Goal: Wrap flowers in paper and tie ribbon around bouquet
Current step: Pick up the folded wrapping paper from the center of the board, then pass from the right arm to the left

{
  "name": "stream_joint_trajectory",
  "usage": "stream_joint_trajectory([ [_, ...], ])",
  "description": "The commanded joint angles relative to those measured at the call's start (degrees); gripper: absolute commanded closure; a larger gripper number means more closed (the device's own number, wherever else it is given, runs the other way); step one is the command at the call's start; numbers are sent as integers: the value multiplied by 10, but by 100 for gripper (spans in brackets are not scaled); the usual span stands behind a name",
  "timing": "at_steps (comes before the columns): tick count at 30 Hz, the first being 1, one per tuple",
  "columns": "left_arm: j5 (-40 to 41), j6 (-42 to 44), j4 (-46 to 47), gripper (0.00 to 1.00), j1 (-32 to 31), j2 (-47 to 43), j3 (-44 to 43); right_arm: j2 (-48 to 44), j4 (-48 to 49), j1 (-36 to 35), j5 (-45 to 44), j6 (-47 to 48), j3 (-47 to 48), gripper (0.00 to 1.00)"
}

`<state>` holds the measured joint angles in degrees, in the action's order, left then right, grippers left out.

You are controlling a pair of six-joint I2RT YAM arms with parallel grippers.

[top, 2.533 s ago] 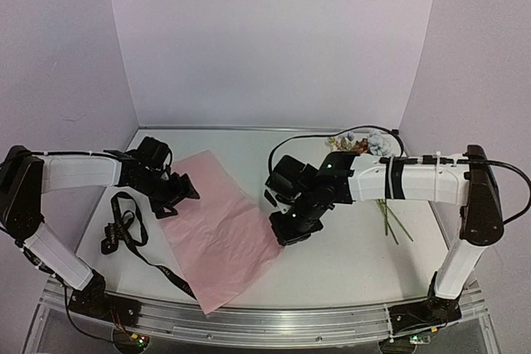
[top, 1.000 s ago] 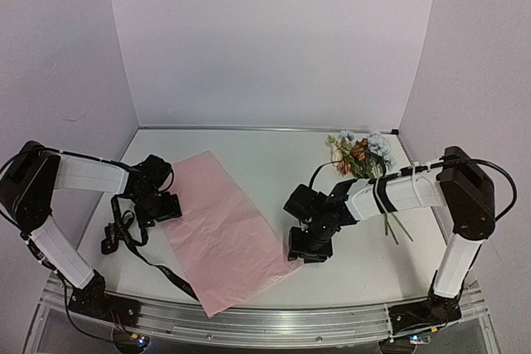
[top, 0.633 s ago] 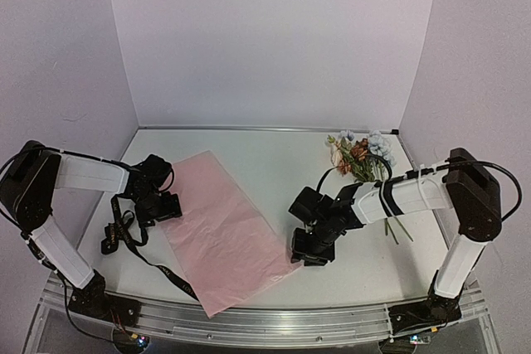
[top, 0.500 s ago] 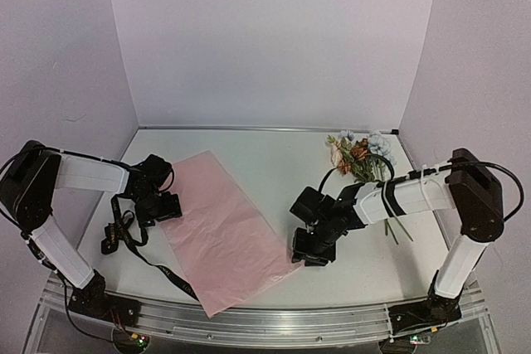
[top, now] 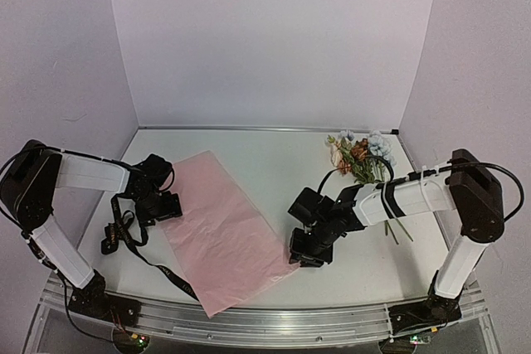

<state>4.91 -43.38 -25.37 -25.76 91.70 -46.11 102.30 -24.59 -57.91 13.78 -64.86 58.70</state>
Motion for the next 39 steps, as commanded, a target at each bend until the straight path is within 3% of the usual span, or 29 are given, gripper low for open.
stream_joint_trajectory([
  [1,-23,0,2,15,4,28,7,-2,9,-3,3,-12,10,73],
  [8,-26,0,4,15,4,29,7,1,13,-3,8,-16,13,82],
  [13,-42,3,-2,14,3,22,-2,-5,1,-3,8,8,26,100],
  [22,-206,-42,-46,8,4,-84,-81,-37,-194,-33,-37,273,208,100],
  [31,-410,-139,34,6,4,-98,-127,-25,-263,-101,23,480,354,100],
  [36,-467,-205,63,9,3,-96,-119,-2,-337,-140,26,565,435,100],
  [39,-489,-205,29,11,2,-78,-130,23,-385,-161,14,605,483,100],
])
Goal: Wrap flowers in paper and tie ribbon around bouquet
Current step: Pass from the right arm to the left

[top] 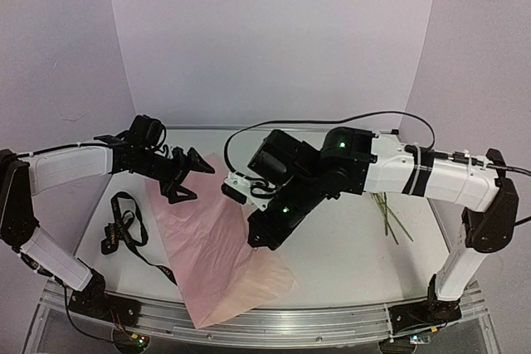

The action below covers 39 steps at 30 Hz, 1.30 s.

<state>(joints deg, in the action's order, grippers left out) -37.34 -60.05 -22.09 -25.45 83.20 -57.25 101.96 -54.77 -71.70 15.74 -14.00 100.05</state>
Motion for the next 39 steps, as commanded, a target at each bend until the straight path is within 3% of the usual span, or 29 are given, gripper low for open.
stream_joint_trajectory([
  [1,-69,-25,-29,11,-3,16,-31,32,-91,-28,-9,105,82,100],
  [7,-52,61,-167,10,-18,65,-147,63,-131,-41,-16,135,131,100],
  [16,16,105,-224,11,-88,105,-183,70,-170,-55,-5,187,156,100],
  [26,35,138,-251,19,-137,130,-220,83,-208,-72,-3,232,179,100],
  [30,37,158,-265,27,-155,147,-231,87,-225,-72,0,240,186,100],
  [33,40,162,-267,38,-166,153,-230,89,-230,-72,-4,245,188,100],
  [39,47,157,-261,76,-168,149,-219,91,-231,-72,-14,246,188,100],
])
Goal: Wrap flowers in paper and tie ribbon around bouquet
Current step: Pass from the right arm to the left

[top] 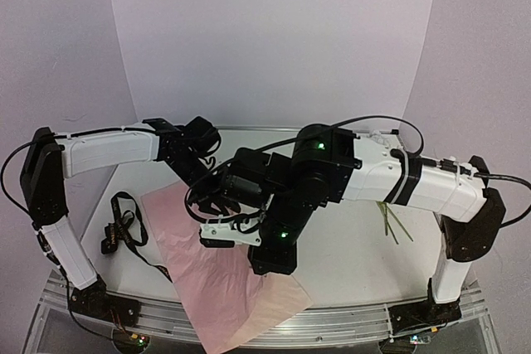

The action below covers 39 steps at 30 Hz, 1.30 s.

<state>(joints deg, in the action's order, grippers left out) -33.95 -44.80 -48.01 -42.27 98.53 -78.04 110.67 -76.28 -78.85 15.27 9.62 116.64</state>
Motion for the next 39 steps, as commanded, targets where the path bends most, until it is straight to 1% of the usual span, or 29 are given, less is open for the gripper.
stream_joint_trajectory([
  [1,14,3,0,82,0,-6,-9,5,-15,-1,-13,9,22,100],
  [4,24,-3,11,98,0,-16,4,7,-15,-1,-25,4,20,100],
  [10,47,-15,68,100,0,-62,50,-8,16,0,-55,-40,-12,100],
  [12,49,-14,80,98,0,-74,62,-16,34,1,-59,-54,-26,100],
  [13,46,-14,85,93,0,-79,66,-18,38,1,-59,-59,-29,100],
  [15,25,-18,98,68,-1,-89,71,-18,41,1,-55,-63,-30,100],
  [17,25,-21,90,42,-10,-103,73,-17,42,0,-52,-64,-29,100],
  [18,23,-18,84,31,-15,-110,76,-18,42,0,-51,-61,-29,100],
  [19,15,-22,82,27,-18,-117,84,-20,42,0,-51,-58,-31,100],
  [21,-6,-36,95,21,-28,-132,110,-25,42,0,-43,-51,-40,100],
  [25,-60,-61,120,17,-45,-142,145,-50,64,-3,-16,-25,-79,100],
  [28,-69,-46,86,15,-60,-129,134,-64,67,-4,-25,11,-93,100],
  [33,-107,-78,113,8,-62,-118,129,-72,66,-4,-19,69,-106,100],
  [36,-127,-86,119,7,-58,-106,125,-75,72,-5,-25,112,-114,100],
  [39,-142,-71,98,8,-57,-96,115,-75,74,-5,-41,175,-118,100],
])
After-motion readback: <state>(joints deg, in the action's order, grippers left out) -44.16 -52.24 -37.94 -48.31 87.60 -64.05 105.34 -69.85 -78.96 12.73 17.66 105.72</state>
